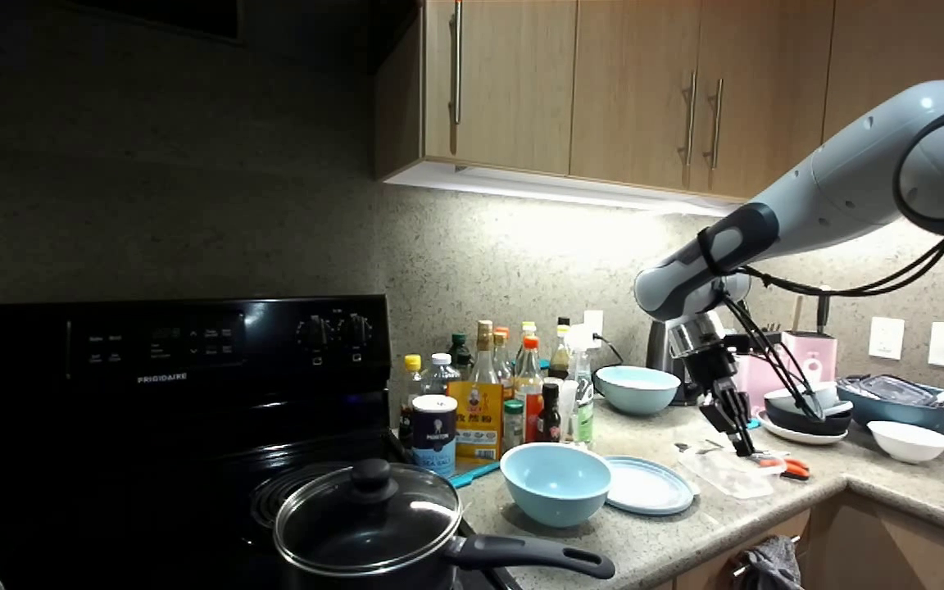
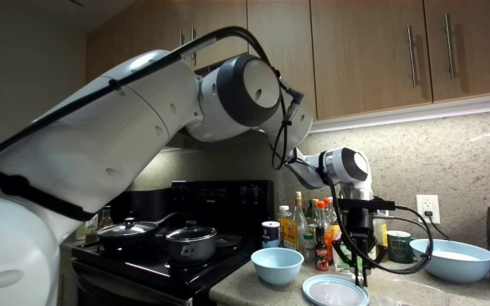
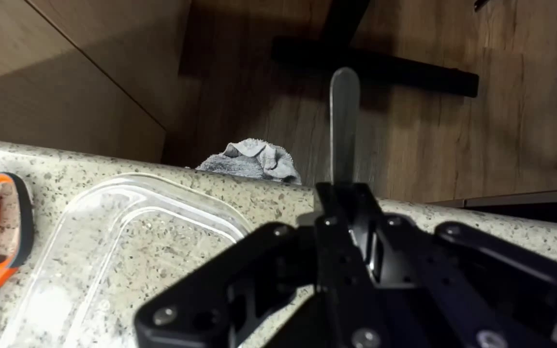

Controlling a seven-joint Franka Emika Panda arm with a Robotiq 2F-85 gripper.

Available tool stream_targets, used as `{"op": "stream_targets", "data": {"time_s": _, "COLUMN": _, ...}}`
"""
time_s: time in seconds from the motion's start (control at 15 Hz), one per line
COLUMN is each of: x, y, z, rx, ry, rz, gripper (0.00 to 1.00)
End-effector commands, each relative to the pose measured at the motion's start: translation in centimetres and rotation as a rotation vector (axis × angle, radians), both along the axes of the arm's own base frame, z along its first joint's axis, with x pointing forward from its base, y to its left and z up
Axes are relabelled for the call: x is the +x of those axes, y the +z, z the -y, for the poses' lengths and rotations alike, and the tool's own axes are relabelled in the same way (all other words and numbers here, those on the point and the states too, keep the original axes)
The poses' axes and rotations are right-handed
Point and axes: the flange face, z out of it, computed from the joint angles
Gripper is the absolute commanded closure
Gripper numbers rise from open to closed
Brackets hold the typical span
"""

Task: Put the fork inside the container

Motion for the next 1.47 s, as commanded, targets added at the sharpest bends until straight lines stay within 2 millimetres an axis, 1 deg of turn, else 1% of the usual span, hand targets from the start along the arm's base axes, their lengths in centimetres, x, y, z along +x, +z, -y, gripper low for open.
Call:
{"op": "stream_targets", "data": {"time_s": 0.0, "x": 0.1, "y": 1.0, "z": 2.7, "rx": -0.028, "ry": -0.143, "rz": 0.014, "gripper": 0.93}}
{"op": "stream_targets", "data": {"time_s": 0.2, "x": 0.0, "y": 1.5, "z": 5.4, "rx": -0.041, "ry": -0.239, "rz": 0.03, "gripper": 0.93}}
{"op": "stream_targets", "data": {"time_s": 0.33, "x": 0.1, "y": 1.5, "z": 6.9, "rx": -0.041, "ry": -0.289, "rz": 0.023, "gripper": 0.93}}
{"op": "stream_targets", "data": {"time_s": 0.47, "x": 0.1, "y": 1.3, "z": 7.9, "rx": -0.039, "ry": -0.332, "rz": 0.008, "gripper": 0.93}}
{"op": "stream_targets", "data": {"time_s": 0.6, "x": 0.4, "y": 0.5, "z": 8.5, "rx": -0.034, "ry": -0.365, "rz": -0.013, "gripper": 0.93}}
{"op": "stream_targets", "data": {"time_s": 0.87, "x": 1.5, "y": -1.5, "z": 8.7, "rx": -0.025, "ry": -0.373, "rz": -0.045, "gripper": 0.93}}
{"op": "stream_targets", "data": {"time_s": 1.07, "x": 2.1, "y": -2.7, "z": 8.3, "rx": -0.024, "ry": -0.369, "rz": -0.066, "gripper": 0.93}}
{"op": "stream_targets", "data": {"time_s": 1.4, "x": 3.0, "y": -3.8, "z": 7.2, "rx": -0.064, "ry": -0.416, "rz": -0.078, "gripper": 0.94}}
